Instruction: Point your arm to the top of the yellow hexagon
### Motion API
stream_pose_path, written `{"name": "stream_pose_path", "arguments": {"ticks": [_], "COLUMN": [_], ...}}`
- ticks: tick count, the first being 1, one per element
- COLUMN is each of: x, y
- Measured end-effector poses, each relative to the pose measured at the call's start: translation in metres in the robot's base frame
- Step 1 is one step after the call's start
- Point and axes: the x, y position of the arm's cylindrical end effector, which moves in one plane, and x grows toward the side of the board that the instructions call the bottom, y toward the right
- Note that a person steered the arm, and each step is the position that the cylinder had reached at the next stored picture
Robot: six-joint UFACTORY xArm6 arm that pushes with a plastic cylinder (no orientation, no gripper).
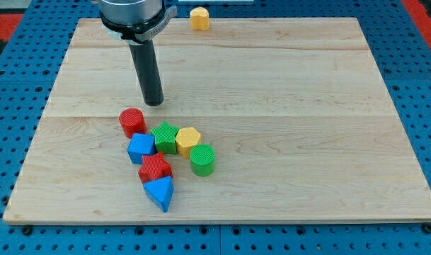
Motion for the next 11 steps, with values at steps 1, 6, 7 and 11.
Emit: {"name": "stream_pose_path", "arguments": {"ticks": [1,6,7,11], "x": [0.0,-0.022,-0.025,0.03], "y": [0.0,-0.001,-0.001,0.155]}}
